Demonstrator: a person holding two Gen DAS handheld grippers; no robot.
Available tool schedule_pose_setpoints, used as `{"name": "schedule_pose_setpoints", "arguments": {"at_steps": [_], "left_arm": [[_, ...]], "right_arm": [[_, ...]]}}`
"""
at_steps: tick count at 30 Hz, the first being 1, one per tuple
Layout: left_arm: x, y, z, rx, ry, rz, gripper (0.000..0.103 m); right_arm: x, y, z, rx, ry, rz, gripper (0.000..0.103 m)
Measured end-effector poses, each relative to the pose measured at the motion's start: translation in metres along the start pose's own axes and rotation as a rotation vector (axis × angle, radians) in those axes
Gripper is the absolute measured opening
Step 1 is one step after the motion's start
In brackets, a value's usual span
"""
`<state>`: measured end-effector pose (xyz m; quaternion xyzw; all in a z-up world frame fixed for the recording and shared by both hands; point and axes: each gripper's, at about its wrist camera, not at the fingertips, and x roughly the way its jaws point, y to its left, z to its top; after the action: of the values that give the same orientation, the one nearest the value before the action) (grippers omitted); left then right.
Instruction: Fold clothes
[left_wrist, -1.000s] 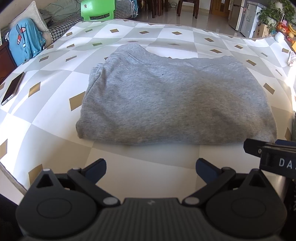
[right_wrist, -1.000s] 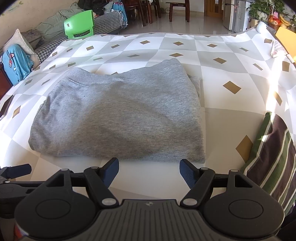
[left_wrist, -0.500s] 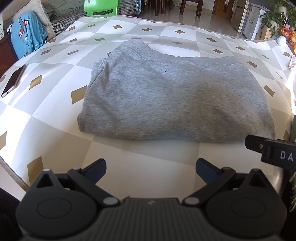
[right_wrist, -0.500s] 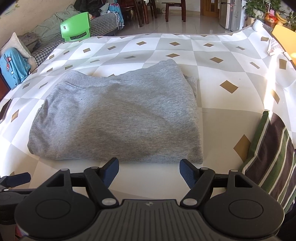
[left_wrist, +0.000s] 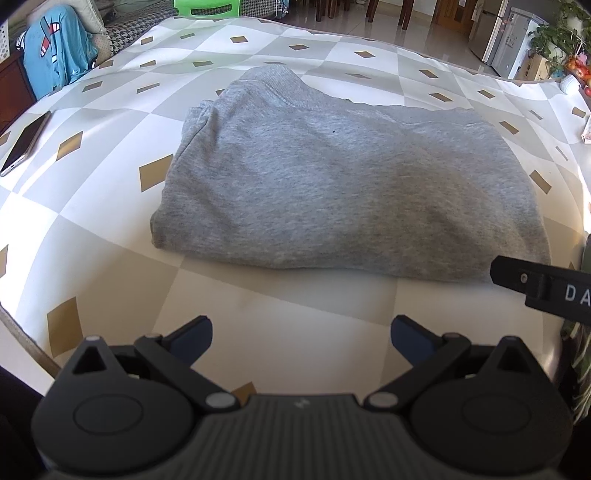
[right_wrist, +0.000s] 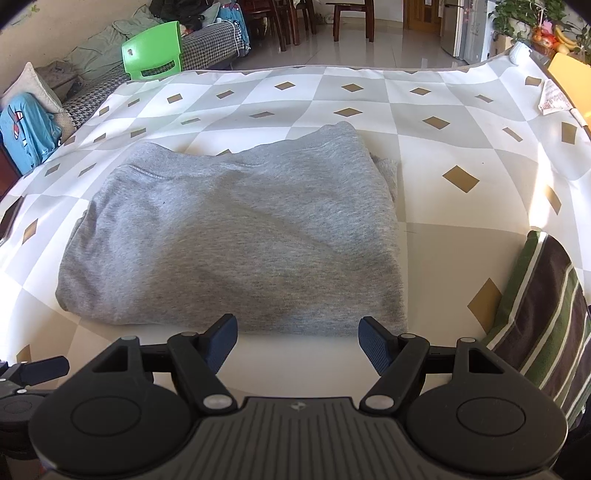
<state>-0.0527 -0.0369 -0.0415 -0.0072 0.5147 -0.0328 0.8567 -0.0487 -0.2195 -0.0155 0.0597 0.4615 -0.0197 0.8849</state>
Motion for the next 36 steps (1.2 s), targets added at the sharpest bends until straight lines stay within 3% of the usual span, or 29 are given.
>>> {"name": "schedule_pose_setpoints", "arguments": {"at_steps": [13,36], "left_arm": [[0.001,-0.004,0.004,0.021,-0.022,0.046,0.103],[0.003,-0.004,0.012,-0.001,-0.005,0.033,0.103]], "right_arm": [[-0.004,0.002,0.005,-0.021,-0.015,0.008,0.071],[-0.014,-0.001,0.017,-0.128,0.008,0.064,0.071]]}}
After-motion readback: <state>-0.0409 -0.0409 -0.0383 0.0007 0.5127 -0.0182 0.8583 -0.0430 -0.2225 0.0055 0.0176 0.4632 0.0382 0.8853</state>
